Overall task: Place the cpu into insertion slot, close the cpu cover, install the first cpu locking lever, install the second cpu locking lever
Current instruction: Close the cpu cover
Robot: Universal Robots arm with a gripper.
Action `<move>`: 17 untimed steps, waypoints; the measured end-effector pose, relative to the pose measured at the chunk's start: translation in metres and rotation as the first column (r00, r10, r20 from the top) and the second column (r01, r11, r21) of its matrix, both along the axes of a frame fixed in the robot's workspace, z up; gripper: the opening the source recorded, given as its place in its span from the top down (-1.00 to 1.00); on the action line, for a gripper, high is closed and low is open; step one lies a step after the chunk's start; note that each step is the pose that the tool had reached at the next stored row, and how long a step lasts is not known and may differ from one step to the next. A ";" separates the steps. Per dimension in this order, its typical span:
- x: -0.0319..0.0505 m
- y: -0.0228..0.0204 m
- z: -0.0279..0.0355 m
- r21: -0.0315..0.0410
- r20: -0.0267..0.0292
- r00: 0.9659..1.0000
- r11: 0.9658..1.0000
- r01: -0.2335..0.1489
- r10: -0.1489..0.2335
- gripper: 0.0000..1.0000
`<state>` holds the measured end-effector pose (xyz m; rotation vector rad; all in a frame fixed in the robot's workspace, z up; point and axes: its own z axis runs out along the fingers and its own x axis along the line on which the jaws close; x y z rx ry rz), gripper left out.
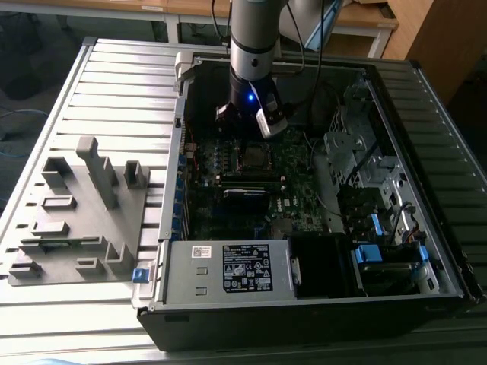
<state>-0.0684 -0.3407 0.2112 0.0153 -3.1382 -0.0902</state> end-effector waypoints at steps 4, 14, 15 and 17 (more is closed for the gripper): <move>0.0000 0.0000 -0.0030 0.001 0.001 1.000 1.000 0.000 0.000 0.79; -0.0003 0.0000 -0.0067 0.004 0.003 1.000 1.000 0.000 0.000 0.79; -0.0005 0.0000 -0.0074 0.004 0.003 1.000 1.000 0.000 0.000 0.79; -0.0008 0.0000 -0.0086 0.004 0.004 1.000 1.000 0.000 0.000 0.79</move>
